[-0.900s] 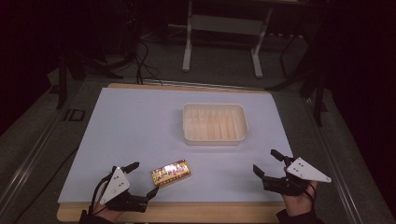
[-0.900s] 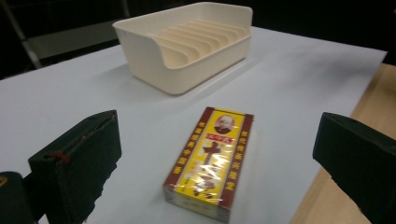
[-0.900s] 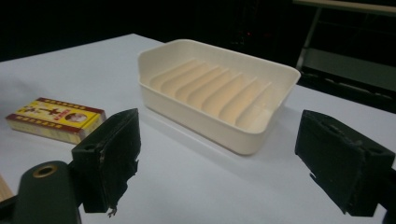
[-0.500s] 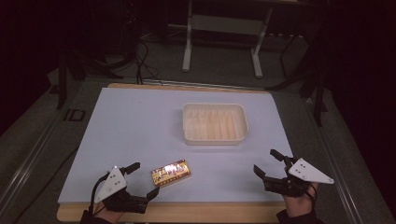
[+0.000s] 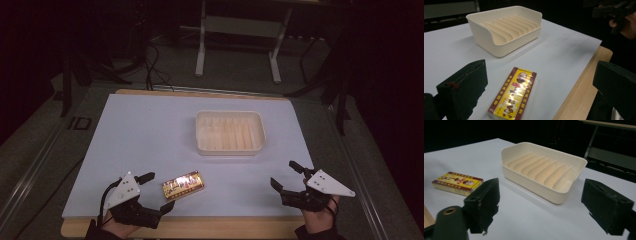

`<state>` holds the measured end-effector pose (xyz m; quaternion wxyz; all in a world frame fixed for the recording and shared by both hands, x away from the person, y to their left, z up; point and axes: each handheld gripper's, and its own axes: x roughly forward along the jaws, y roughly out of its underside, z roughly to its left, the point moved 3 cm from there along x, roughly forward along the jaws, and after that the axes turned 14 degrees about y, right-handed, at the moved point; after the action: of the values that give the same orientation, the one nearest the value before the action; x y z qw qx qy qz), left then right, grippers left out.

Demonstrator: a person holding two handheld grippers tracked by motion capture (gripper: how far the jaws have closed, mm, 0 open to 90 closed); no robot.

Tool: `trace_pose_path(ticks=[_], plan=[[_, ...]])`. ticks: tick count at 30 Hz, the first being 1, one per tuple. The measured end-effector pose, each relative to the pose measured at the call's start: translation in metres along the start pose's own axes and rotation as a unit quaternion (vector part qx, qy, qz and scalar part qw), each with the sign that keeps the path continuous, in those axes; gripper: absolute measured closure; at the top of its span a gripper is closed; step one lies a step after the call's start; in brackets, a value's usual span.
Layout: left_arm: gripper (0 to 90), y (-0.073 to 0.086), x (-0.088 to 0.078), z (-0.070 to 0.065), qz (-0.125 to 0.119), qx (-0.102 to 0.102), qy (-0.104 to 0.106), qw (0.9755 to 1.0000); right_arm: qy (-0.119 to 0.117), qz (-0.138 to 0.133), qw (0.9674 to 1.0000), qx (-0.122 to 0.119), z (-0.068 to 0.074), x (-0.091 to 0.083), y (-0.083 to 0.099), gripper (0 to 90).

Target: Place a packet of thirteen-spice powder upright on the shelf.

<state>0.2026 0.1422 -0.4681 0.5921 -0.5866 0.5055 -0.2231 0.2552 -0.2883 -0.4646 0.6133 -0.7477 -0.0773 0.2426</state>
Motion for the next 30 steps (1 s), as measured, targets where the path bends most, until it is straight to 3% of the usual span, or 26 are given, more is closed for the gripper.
trace_pose_path(ticks=[6,15,25,30], plan=[[0.7,-0.009,0.006,0.004,0.011,0.003,0.003,0.9999,-0.01,-0.001,0.9999,0.006,0.0,0.001,0.001,13.5],[0.7,-0.021,0.024,0.008,0.04,0.029,0.01,0.9987,-0.01,-0.01,0.9999,-0.002,0.001,0.0,-0.001,13.6],[1.5,-0.014,0.049,0.014,0.068,0.041,0.022,0.9966,-0.015,-0.014,0.9998,-0.004,0.003,0.0,-0.001,13.6],[3.9,-0.007,0.06,0.017,0.085,0.053,0.017,0.9948,-0.023,-0.009,0.9997,0.001,0.004,0.0,-0.001,13.7]])
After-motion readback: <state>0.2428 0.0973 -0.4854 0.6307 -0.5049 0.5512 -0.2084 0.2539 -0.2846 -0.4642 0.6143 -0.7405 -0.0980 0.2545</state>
